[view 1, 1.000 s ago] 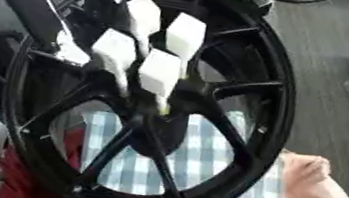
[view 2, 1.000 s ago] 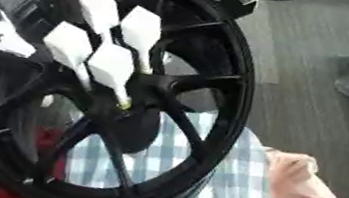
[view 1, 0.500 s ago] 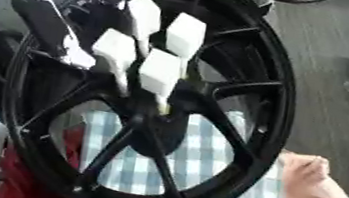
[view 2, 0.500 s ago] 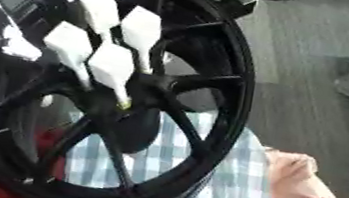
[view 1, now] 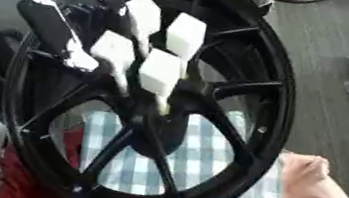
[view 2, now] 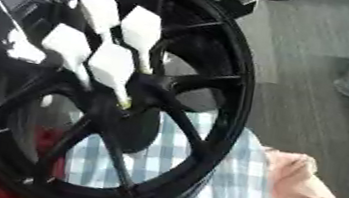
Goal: Pull the pin out of the wheel hub.
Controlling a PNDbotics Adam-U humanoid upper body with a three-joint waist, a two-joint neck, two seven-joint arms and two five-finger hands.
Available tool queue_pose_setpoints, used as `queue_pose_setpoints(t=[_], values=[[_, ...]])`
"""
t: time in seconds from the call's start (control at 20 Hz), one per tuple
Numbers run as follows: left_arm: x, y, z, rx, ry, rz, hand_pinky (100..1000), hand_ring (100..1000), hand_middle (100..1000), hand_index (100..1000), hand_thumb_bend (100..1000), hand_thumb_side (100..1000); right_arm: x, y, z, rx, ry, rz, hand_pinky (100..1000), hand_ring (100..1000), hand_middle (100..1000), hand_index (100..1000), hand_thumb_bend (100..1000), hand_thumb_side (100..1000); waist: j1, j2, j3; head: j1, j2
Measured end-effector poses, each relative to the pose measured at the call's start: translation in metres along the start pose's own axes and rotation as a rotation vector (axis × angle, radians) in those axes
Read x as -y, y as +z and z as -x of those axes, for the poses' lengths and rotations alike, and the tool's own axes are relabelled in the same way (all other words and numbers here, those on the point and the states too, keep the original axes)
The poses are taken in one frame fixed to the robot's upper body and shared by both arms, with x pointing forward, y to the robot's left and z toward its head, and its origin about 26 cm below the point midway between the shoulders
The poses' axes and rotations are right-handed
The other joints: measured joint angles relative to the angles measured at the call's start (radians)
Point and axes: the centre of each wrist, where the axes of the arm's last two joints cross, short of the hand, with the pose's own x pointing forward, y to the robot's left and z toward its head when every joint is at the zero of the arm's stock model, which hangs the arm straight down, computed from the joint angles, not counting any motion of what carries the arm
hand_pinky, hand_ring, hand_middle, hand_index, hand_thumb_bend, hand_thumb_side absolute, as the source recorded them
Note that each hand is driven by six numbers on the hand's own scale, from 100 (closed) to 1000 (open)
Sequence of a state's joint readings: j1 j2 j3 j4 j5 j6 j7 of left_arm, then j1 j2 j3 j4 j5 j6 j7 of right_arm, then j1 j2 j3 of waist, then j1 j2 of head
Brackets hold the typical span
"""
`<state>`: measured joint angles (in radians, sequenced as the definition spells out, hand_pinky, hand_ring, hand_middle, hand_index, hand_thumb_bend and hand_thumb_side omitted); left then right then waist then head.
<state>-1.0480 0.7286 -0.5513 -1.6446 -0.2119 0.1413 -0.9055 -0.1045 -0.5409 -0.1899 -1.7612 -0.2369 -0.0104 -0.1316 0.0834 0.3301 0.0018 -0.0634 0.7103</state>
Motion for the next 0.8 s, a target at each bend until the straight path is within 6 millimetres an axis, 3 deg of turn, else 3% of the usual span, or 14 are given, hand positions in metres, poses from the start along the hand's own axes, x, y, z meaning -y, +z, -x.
queue_pose_setpoints(t=[0.1,0.35,0.55,0.8], values=[[-0.001,0.001,0.0,-0.001,0.005,-0.003,587,546,497,624,217,235,0.0,0.0,0.0,0.0,0.0,0.0,733,812,869,861,100,483,0.0,0.0,0.0,0.0,0.0],[-0.004,0.004,-0.001,0.002,0.037,-0.031,527,484,392,447,110,152,0.0,0.0,0.0,0.0,0.001,0.0,733,812,869,861,100,484,-0.001,0.0,0.001,0.0,0.001],[-0.007,0.008,-0.003,0.005,0.055,-0.072,515,465,354,372,144,100,0.0,0.0,0.0,0.0,0.004,0.0,733,812,869,861,100,481,-0.001,0.0,0.002,0.0,0.001],[-0.01,0.014,-0.008,0.019,0.052,-0.109,499,439,303,310,205,100,0.0,0.0,0.0,0.0,0.004,0.0,733,812,869,861,100,480,-0.001,0.0,0.002,-0.001,0.001]])
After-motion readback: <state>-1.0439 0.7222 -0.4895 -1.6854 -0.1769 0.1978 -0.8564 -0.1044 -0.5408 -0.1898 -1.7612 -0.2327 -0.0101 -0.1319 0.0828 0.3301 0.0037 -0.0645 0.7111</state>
